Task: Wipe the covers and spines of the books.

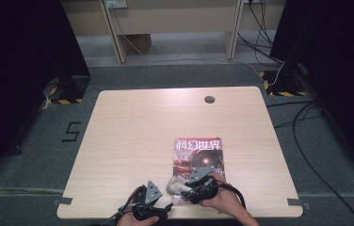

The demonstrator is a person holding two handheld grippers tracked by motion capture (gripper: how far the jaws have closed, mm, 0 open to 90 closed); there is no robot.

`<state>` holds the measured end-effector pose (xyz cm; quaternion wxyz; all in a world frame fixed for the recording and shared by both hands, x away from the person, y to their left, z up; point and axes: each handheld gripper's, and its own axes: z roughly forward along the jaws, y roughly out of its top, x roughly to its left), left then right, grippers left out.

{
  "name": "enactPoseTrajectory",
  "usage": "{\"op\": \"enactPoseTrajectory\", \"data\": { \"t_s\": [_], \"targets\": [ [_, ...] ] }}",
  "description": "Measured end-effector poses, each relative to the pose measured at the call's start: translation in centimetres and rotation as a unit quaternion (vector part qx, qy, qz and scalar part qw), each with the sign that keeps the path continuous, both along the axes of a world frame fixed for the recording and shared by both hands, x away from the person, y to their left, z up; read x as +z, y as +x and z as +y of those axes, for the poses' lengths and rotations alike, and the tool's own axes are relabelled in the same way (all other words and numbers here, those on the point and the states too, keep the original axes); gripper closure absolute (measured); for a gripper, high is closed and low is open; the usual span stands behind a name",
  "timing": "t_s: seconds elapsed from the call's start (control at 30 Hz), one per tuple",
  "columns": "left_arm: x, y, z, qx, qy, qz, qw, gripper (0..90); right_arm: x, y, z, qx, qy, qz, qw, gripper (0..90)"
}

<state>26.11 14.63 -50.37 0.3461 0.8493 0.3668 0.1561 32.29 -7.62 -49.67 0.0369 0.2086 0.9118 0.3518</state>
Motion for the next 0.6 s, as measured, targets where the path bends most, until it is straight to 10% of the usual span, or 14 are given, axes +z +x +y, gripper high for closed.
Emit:
{"op": "enactPoseTrajectory", "data": {
  "t_s": [0.27,0.6],
  "targets": [
    [0.03,0.02,-0.04,-0.004,0.002,0.000,1.0000,20.0,0.68,0.47,-0.07,-0.024,0.025,-0.011,0.9993,55.5],
    [0.03,0.04,0.06,-0.001,0.000,0.001,1.0000,19.9,-0.03,-0.14,0.73,-0.002,-0.001,-0.011,0.9999,69.6]
  ]
}}
